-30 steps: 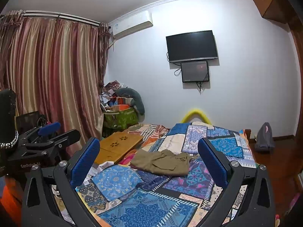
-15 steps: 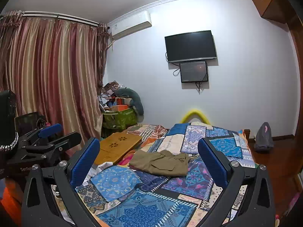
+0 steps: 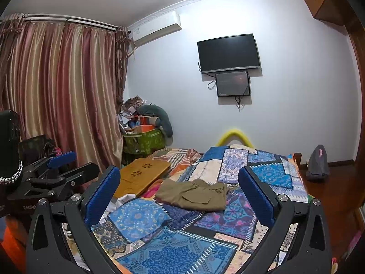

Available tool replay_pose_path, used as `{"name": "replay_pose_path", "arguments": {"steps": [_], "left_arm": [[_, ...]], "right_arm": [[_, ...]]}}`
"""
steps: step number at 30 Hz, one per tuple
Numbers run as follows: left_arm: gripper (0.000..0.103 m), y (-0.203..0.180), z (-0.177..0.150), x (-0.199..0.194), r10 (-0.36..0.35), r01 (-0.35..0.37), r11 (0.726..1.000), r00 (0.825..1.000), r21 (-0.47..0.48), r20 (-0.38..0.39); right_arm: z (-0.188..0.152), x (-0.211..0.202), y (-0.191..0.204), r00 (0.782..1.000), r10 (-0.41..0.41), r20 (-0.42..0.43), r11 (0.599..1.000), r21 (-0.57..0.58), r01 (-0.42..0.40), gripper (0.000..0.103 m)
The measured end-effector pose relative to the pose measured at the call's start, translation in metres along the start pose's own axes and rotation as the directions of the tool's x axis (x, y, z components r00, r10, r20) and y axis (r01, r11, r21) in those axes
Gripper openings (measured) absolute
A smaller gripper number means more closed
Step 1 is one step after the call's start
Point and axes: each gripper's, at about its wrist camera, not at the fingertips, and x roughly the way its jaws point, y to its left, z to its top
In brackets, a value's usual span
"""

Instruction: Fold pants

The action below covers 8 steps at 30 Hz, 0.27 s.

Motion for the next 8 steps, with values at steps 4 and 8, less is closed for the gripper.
{"name": "replay_pose_path", "arguments": {"steps": [4,8], "left_arm": [[0.103,0.004,0.001,0.007,0.008,-0.009,1.0,1.0,-0.026,-0.014],[0.103,0.009,-0.001,0.013,0.001,-0.002,0.999,0.999,-0.045,-0.034]], "right_arm": [[-0.002,0.001,0.0,1.0,-0.004,-0.002,1.0,0.0,0.004,0.103],[-0.003,0.004,-0.002,1.0,-0.002,-0.011,1.0,0.009,0.002,0.103]]}}
